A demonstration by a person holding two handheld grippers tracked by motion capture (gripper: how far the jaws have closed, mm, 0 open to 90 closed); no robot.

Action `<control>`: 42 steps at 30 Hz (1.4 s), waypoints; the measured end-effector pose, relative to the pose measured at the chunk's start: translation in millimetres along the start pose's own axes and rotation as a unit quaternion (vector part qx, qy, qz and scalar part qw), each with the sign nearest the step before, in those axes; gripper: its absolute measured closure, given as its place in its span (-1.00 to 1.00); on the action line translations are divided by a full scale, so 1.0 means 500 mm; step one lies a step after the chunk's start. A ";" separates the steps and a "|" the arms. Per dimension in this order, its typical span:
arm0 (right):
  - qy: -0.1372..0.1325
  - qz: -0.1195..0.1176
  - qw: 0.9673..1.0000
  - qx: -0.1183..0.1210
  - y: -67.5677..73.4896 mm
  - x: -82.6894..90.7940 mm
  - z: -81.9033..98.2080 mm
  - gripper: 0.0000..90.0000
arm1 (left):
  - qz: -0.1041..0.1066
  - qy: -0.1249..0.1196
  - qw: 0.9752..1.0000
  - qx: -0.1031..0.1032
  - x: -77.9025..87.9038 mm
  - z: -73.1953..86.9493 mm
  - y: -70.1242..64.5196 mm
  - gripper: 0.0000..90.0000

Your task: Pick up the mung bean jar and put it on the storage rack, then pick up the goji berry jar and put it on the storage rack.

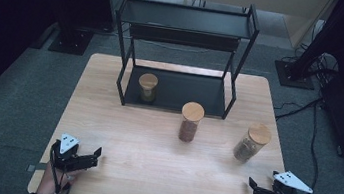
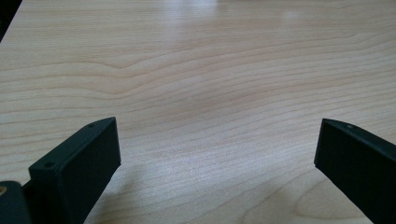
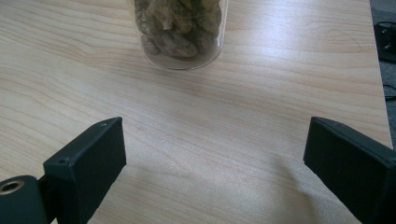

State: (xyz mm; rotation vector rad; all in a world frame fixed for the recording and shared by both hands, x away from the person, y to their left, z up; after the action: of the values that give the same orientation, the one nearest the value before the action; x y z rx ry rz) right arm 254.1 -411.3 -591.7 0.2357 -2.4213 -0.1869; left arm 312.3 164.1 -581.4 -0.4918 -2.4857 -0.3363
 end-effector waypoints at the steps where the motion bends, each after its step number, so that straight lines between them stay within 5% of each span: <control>1: 0.000 0.000 1.000 -0.001 0.000 0.000 0.000 -0.88 | 0.002 -0.001 1.000 0.002 0.000 0.000 0.000 -0.99; 12: -0.001 0.001 1.000 -0.004 -0.001 0.001 0.000 -0.88 | 0.005 -0.005 1.000 0.011 0.004 0.002 0.002 -0.99; 19: -0.002 0.007 1.000 0.015 0.006 0.003 0.000 -0.89 | 0.010 0.000 1.000 0.008 0.002 0.003 0.000 -0.99; 25: -0.006 0.010 1.000 -0.017 0.004 0.008 -0.005 -0.88 | 0.014 0.002 1.000 0.010 0.001 0.003 -0.001 -0.99; 26: -0.010 -0.002 0.999 -0.030 0.010 0.010 -0.008 -0.88 | 0.014 0.002 1.000 0.009 0.001 0.003 -0.001 -0.99; 42: -0.003 -0.045 0.999 0.001 0.117 -0.004 -0.010 -0.88 | 0.011 0.008 1.000 0.002 -0.001 0.004 -0.003 -0.99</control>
State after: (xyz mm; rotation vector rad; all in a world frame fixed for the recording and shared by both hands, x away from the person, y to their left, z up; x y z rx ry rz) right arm 252.0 -354.1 -577.7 0.3466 -2.4175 -0.2273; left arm 311.1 163.6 -583.4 -0.5136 -2.4634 -0.3249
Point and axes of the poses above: each handheld gripper's, and its own axes: x roughly backward along the jaws, z roughly out of its underside, y roughly to its left, the point moved 10 cm from there along -x, roughly forward along the jaws, and after that the axes turned 13 degrees about -x, right-handed, at the moved point
